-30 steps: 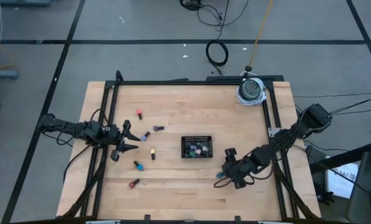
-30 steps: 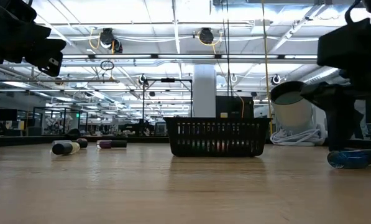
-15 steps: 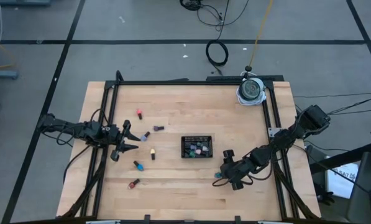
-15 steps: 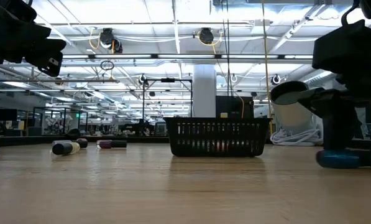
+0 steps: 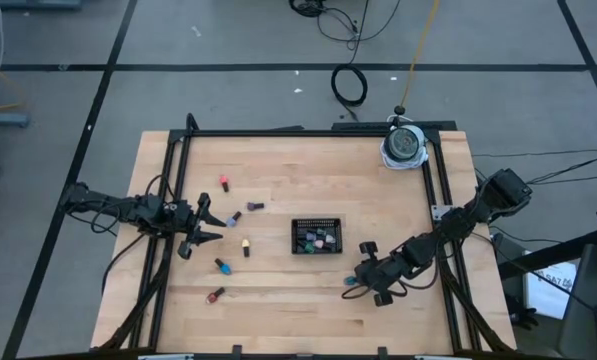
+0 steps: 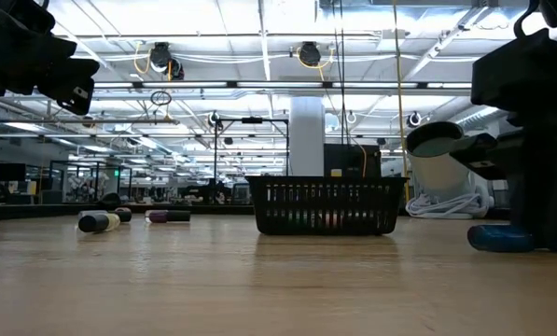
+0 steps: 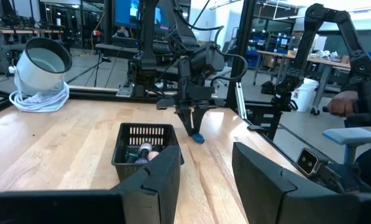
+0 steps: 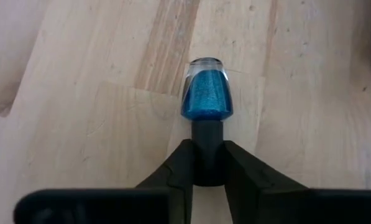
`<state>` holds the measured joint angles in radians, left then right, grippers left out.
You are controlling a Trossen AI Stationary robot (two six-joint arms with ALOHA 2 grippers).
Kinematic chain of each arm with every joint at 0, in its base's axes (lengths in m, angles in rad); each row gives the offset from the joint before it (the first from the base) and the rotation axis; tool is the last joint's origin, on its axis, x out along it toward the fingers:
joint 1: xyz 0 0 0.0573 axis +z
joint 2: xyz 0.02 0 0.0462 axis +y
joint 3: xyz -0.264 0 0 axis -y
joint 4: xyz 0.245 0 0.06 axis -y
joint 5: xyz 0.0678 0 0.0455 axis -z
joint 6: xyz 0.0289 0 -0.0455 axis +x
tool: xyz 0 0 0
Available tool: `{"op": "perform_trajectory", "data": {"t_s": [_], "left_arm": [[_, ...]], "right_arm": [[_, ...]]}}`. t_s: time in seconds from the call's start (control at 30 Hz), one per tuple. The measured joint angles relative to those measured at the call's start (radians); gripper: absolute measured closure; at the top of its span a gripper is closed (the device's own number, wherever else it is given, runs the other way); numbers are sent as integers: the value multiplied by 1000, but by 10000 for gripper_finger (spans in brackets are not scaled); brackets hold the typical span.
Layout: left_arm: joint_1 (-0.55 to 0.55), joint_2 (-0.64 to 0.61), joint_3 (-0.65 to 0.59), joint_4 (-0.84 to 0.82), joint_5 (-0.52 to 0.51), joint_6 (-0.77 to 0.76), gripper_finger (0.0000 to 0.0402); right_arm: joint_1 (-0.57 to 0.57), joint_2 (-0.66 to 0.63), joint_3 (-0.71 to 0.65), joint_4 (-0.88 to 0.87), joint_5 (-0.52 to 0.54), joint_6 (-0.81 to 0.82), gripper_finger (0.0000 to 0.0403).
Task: Pick & Place Nail Polish
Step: Put the right blue nail polish into the black bin
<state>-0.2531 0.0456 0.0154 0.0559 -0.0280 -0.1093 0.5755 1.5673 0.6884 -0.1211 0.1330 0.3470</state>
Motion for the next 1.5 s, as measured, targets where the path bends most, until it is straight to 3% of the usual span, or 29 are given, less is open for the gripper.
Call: {"op": "perform_trajectory", "data": {"t_s": [0.27,0.57,0.67,0.73,0.87,1.0,1.07,1.2,1.37,1.5], "left_arm": [[0,0,0,0,0,0,256],[0,0,0,0,0,0,256],[0,0,0,0,0,0,256],[0,0,0,0,0,0,256],[0,0,0,0,0,0,256],[0,0,0,0,0,0,256],[0,0,0,0,0,0,256],[0,0,0,0,0,0,256],[0,0,0,0,0,0,256],[0,0,0,0,0,0,256]], "right_arm": [[-25,-10,-3,28,2,6,354],[-26,-210,-8,-35,267,-20,354],[-43,-291,-56,111,347,-72,354],[-64,-324,-137,323,360,-127,354],[-126,-333,-337,867,280,-240,354],[-181,-333,-464,1174,260,-254,354],[-189,-333,-489,1275,245,-257,354],[-190,-334,-488,1371,116,-286,354],[-190,-334,-482,1500,-98,-277,354],[-189,-334,-482,1634,-328,-229,354]]}}
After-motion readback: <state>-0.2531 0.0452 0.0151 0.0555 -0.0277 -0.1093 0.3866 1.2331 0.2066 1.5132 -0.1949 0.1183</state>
